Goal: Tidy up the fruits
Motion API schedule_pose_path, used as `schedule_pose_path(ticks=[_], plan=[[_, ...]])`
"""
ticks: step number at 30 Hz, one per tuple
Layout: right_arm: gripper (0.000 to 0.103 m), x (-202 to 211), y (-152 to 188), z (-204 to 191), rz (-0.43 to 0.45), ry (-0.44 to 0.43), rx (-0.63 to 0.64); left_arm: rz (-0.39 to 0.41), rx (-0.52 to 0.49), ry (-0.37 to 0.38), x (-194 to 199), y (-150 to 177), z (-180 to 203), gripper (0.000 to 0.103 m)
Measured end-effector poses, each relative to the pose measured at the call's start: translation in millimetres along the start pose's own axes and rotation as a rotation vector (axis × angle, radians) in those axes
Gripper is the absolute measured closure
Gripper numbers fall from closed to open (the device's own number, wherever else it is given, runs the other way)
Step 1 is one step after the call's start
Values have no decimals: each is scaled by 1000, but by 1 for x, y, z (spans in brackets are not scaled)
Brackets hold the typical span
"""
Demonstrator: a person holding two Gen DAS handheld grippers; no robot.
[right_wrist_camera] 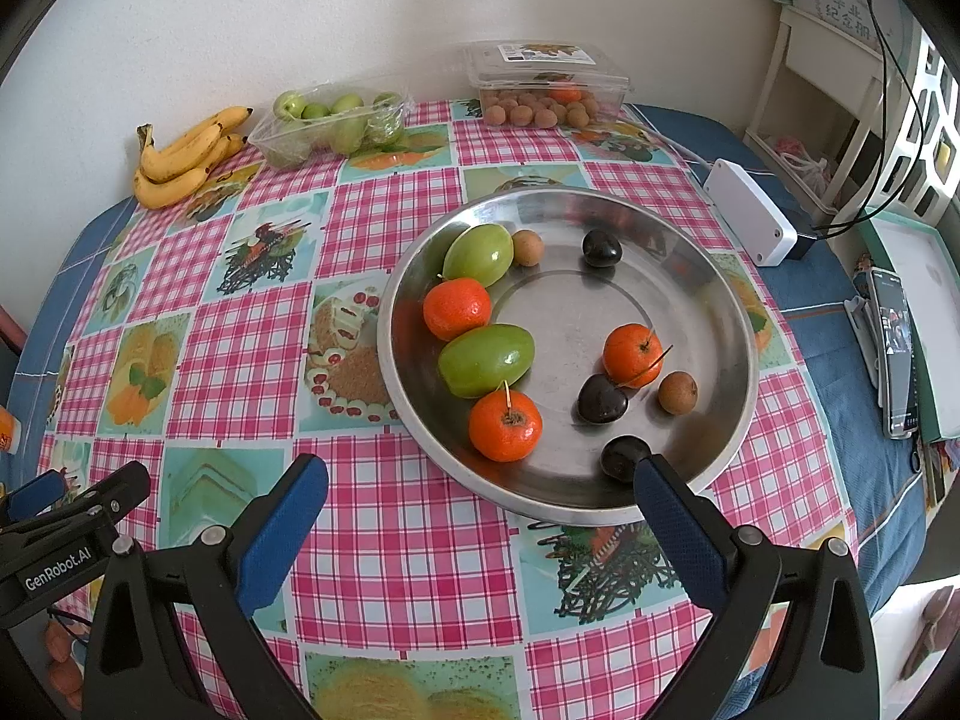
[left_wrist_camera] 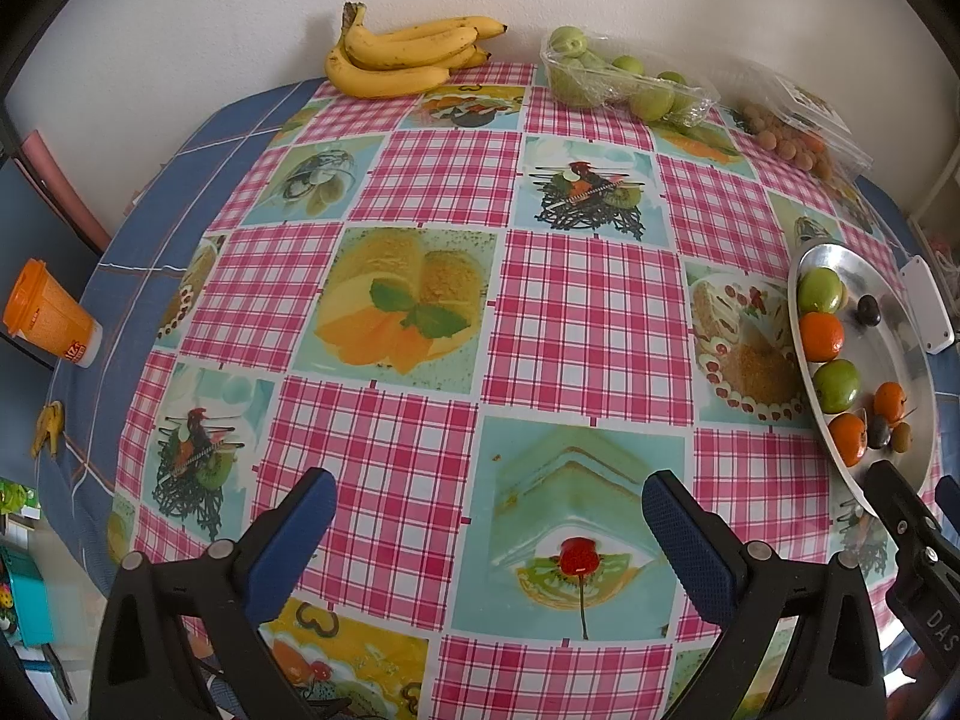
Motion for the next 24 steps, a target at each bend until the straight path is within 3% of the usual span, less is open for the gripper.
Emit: schedule_pose_path(ticks=[17, 22, 24], plan=[[1, 0, -1, 0, -3, 1, 2, 17, -19, 4, 2, 0, 1, 0], [1, 1, 2, -1, -4, 0, 5, 112, -53, 13, 18, -2, 5, 0], [1, 1, 4, -1, -5, 0, 8, 111, -53, 23, 19, -2, 7, 0]])
Point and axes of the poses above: each gripper's, at about its wrist camera, not at the fingertips, and x roughly against the way its jaws point, z to its right, y to its underside, the point moved 3 cm from there along -x, roughly the way its jaws point, and after that the axes turned 2 degrees about -y, right-handed, at the moved point
